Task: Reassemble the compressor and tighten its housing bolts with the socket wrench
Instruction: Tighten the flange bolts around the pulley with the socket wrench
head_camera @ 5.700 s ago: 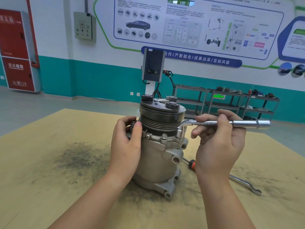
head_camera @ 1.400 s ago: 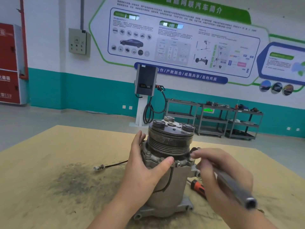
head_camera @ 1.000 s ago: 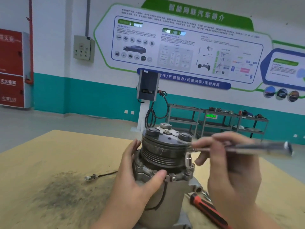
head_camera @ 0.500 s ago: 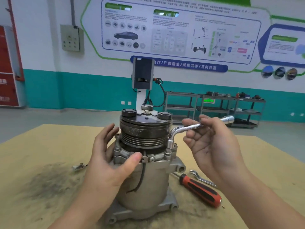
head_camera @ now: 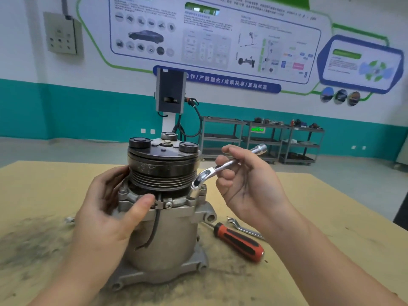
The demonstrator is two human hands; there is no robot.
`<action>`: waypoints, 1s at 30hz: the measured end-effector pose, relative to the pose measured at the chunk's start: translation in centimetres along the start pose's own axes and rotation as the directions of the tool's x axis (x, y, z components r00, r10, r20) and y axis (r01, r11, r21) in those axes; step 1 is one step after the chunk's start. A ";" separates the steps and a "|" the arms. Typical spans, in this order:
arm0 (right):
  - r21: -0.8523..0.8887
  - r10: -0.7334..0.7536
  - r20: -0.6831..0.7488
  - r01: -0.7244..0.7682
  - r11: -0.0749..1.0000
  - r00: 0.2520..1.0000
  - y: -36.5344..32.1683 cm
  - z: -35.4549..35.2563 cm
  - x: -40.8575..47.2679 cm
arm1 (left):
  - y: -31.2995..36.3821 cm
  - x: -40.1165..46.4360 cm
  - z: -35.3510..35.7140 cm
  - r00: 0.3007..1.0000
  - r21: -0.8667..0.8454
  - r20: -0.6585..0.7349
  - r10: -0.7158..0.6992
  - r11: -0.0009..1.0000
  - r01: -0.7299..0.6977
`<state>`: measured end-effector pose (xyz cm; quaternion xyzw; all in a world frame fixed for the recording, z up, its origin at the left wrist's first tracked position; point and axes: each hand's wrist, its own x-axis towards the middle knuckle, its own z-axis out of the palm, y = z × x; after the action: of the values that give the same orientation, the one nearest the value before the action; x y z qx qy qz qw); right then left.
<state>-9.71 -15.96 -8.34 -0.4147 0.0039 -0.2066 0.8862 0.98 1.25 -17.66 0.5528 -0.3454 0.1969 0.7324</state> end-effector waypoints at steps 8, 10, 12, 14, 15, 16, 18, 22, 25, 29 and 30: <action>-0.081 -0.130 0.009 0.130 0.988 0.991 0.4 0.4 -0.3 | 1.3 -0.4 0.1 1.000 0.113 -0.004 -0.013 0.993 0.013; -0.079 -0.148 -0.034 0.145 0.986 0.988 0.8 0.2 -0.3 | 1.2 -0.3 0.0 1.000 0.123 -0.013 -0.011 0.992 0.012; -0.027 -0.136 -0.076 0.134 0.991 0.988 1.0 0.0 -0.4 | 1.1 -0.5 0.1 1.000 0.115 -0.007 -0.002 0.993 0.003; 0.035 -0.074 -0.091 0.078 0.996 0.993 0.7 -0.1 -0.3 | 1.2 -0.5 0.1 1.000 0.101 0.004 -0.015 0.995 0.015; 0.045 -0.040 -0.090 0.045 0.998 0.995 0.5 0.0 -0.3 | 1.2 -0.5 0.1 1.000 0.096 0.011 -0.025 0.995 0.024; 0.048 -0.013 -0.085 0.018 0.999 0.996 0.2 0.2 -0.2 | 1.2 -0.5 0.1 0.999 0.097 0.016 -0.029 0.995 0.028; 0.053 0.013 -0.074 -0.009 0.999 0.997 -0.1 0.4 -0.2 | 1.3 -0.3 0.0 1.000 0.102 0.009 -0.020 0.995 0.019; 0.002 -0.076 -0.111 0.076 0.997 0.991 0.4 0.2 -0.5 | 0.4 -0.2 -0.2 0.999 0.044 0.036 -0.016 0.999 0.014; -0.101 -0.253 -0.030 0.249 0.963 0.967 1.2 0.4 -0.8 | 0.1 0.1 -0.2 0.995 -0.029 0.096 -0.019 0.999 0.022; -0.259 -0.542 0.128 0.556 0.790 0.831 2.2 0.4 -1.3 | 0.1 0.3 -0.4 0.994 0.014 0.095 -0.051 0.999 0.050; -0.299 -0.595 0.160 0.613 0.731 0.788 2.6 0.2 -1.4 | 0.0 0.1 -0.4 0.994 0.019 0.094 -0.063 0.998 0.061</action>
<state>-9.99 -13.86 -10.36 -0.5434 -0.1194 -0.4681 0.6866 1.18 1.58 -17.62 0.5776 -0.3607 0.1504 0.7167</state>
